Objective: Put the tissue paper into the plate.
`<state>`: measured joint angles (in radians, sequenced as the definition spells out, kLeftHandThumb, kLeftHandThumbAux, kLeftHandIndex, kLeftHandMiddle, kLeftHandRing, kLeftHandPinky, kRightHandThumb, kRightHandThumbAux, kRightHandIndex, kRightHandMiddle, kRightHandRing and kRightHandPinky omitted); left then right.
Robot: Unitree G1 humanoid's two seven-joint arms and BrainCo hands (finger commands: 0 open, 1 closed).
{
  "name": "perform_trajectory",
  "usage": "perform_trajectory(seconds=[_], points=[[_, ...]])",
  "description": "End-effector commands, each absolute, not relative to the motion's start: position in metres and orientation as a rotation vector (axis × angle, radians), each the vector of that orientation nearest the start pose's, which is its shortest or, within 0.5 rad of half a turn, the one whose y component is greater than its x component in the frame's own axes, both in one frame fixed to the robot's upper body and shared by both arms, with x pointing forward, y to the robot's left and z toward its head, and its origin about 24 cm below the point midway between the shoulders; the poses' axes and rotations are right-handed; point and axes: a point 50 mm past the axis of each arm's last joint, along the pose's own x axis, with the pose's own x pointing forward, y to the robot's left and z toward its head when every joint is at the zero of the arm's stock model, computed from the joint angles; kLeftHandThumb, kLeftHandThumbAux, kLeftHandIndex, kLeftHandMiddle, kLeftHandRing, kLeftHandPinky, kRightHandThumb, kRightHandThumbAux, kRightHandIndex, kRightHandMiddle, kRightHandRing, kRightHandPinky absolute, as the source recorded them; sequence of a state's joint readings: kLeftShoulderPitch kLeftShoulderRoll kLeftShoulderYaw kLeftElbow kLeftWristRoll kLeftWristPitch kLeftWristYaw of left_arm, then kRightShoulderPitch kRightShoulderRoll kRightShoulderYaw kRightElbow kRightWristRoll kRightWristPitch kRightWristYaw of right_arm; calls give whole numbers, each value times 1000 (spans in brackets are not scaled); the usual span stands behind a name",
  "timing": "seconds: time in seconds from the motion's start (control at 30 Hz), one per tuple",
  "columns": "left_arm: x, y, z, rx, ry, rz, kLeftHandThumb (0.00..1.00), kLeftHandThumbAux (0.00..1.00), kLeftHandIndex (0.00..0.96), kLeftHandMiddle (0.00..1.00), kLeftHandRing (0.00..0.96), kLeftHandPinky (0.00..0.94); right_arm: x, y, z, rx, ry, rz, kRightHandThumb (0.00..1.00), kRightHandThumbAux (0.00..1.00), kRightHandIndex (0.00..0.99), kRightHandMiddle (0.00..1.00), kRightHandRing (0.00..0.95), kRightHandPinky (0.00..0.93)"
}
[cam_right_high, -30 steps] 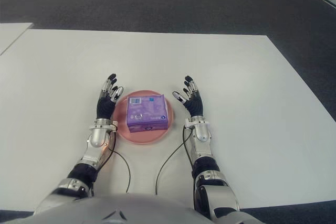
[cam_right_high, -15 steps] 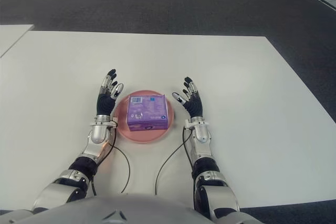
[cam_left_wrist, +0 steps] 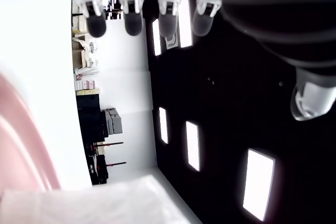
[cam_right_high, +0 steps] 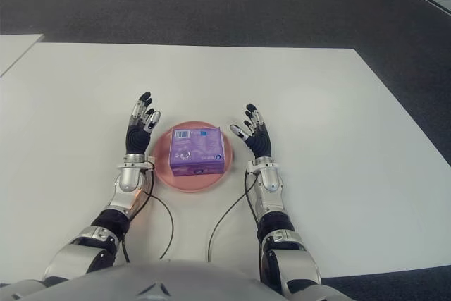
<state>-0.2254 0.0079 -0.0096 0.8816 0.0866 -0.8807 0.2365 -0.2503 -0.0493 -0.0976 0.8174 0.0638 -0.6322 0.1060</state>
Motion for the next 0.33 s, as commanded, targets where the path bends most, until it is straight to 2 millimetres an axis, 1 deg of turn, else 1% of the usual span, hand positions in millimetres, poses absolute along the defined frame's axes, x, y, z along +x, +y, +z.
perform_trajectory(seconds=[0.03,0.33], points=[[215,162,-60,106,10,133,0,390,0,0,0,0,255,-168,-44,34,94,14,118,674,17,19,18,60],[216,162,-59,93,10,148,0,388,0,0,0,0,256,-168,-44,34,96,13,118,674,17,19,18,60]])
